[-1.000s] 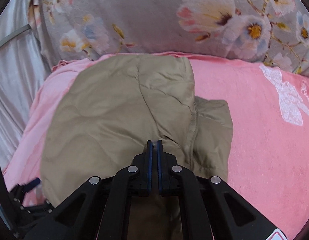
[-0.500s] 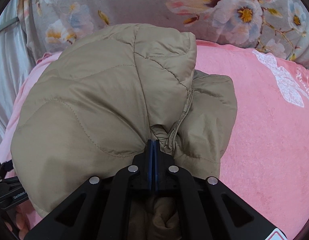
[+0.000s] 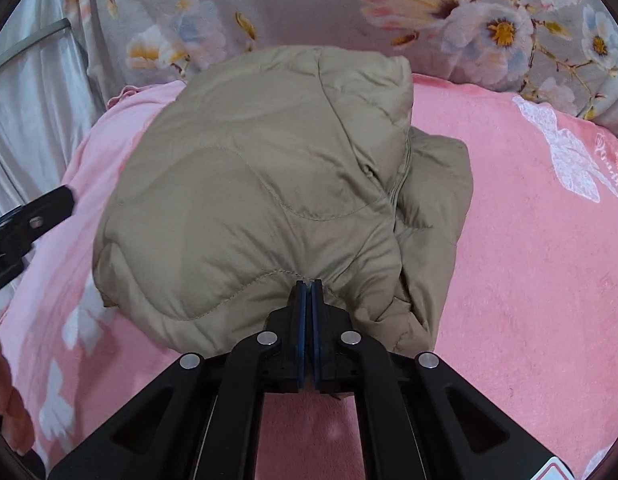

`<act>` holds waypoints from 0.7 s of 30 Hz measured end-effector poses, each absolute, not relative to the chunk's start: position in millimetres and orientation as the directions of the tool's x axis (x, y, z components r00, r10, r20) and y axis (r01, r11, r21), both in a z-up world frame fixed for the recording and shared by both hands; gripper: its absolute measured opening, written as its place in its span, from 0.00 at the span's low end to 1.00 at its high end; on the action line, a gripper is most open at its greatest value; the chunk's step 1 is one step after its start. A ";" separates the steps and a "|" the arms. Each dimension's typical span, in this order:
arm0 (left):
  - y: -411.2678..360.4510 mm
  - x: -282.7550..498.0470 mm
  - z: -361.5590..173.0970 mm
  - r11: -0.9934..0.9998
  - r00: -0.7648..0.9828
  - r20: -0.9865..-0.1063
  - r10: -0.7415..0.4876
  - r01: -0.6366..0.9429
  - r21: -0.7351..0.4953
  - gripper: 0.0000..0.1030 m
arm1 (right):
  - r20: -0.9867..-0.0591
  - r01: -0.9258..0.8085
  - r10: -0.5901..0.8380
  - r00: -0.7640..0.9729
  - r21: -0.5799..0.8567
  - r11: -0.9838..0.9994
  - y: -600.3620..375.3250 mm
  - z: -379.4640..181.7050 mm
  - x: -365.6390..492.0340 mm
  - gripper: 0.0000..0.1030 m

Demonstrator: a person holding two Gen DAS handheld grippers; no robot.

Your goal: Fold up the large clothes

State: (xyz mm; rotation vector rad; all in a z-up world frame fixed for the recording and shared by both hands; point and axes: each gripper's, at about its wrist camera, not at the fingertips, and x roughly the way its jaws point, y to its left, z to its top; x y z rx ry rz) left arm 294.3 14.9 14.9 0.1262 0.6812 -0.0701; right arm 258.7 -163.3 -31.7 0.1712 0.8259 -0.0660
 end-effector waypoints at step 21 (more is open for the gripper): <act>-0.6 260.6 -35.8 0.992 0.814 -0.578 -0.062 0.115 0.057 0.88 | -0.607 0.169 -0.128 0.785 0.010 0.986 -150.8 -41.0 212.3 0.31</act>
